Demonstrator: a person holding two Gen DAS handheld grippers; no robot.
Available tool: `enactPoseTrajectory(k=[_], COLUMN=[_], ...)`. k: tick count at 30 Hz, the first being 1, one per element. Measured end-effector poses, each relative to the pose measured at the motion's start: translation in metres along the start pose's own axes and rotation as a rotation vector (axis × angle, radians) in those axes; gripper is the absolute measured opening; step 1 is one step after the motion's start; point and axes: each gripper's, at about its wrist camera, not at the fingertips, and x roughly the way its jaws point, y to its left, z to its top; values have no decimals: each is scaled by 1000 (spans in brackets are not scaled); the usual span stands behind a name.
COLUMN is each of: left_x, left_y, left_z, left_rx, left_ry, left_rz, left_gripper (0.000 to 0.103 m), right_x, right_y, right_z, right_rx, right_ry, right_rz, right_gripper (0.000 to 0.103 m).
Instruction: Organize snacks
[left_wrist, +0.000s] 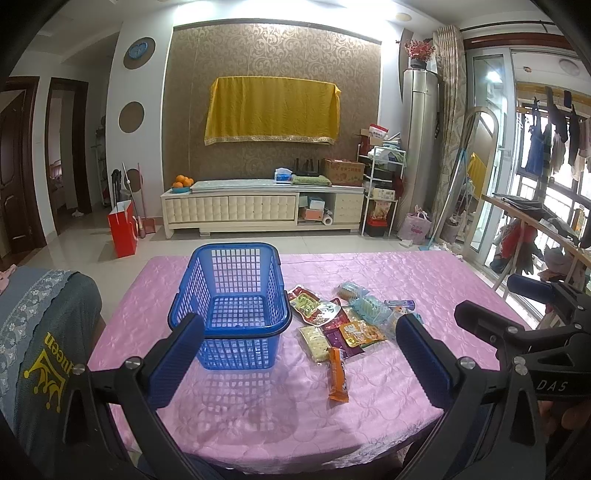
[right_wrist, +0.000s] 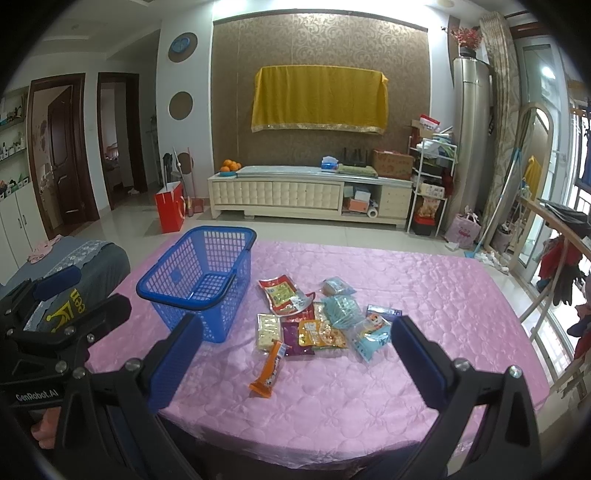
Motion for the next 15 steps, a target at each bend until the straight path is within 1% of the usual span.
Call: enactPoseTrajectory(k=[15], left_x=[1], left_y=[0], left_z=[-3], left_rx=[0], left_ry=[5], left_rz=[0], left_gripper=[103], right_x=[2], right_y=[1], right_z=[-1], right_rx=[1], right_ry=[17], right_rz=[9], right_gripper=[103])
